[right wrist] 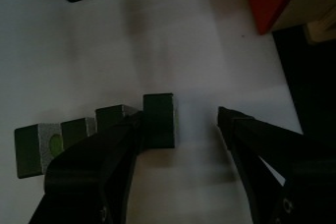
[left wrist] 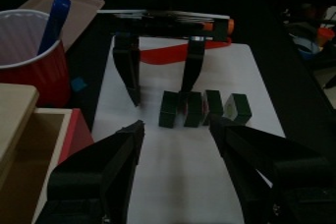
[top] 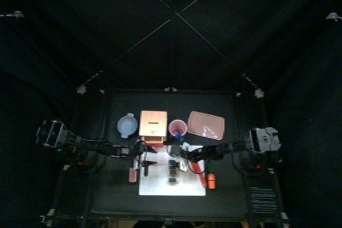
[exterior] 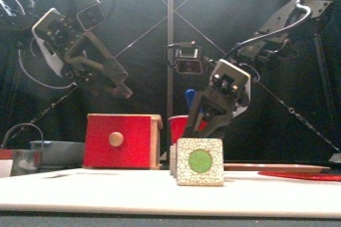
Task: Place sushi on board then cut the sushi with the knife then place the pieces on the plate
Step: Place the 4 sushi pieces on the plate
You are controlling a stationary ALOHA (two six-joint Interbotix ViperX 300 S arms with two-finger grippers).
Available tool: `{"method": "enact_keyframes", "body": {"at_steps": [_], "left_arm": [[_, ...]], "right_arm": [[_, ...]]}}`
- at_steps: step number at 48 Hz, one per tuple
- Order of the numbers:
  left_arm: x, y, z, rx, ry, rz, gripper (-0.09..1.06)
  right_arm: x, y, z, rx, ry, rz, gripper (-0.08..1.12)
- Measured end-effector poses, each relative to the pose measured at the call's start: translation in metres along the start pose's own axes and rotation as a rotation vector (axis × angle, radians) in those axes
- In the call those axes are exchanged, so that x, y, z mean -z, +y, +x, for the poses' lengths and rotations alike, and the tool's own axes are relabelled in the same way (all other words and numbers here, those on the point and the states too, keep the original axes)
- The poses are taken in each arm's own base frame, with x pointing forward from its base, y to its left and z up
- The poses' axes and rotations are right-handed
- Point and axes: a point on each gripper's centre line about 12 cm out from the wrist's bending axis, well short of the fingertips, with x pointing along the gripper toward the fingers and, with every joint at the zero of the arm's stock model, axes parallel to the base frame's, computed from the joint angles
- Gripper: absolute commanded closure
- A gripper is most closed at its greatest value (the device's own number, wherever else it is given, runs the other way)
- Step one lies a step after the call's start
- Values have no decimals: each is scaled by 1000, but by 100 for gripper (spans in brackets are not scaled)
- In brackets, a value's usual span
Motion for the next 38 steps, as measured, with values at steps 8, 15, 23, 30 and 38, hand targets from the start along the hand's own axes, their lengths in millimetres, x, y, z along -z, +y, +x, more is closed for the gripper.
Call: {"method": "enact_keyframes", "body": {"at_steps": [8, 15, 23, 30, 38], "left_arm": [[2, 0, -1, -2, 5, -2, 7], [2, 1, -1, -3, 6, -5, 7], [2, 1, -1, -3, 6, -4, 7], [3, 1, -1, -3, 8, -3, 7], [2, 1, 0, -4, 6, -3, 7]], "right_arm": [[-4, 0, 0, 0, -9, 15, 43], [-13, 2, -21, 10, -49, 37, 43], [6, 0, -67, 83, -38, 104, 43], [32, -14, -109, 162, -13, 230, 43], [37, -71, -129, 332, -30, 355, 44]]}}
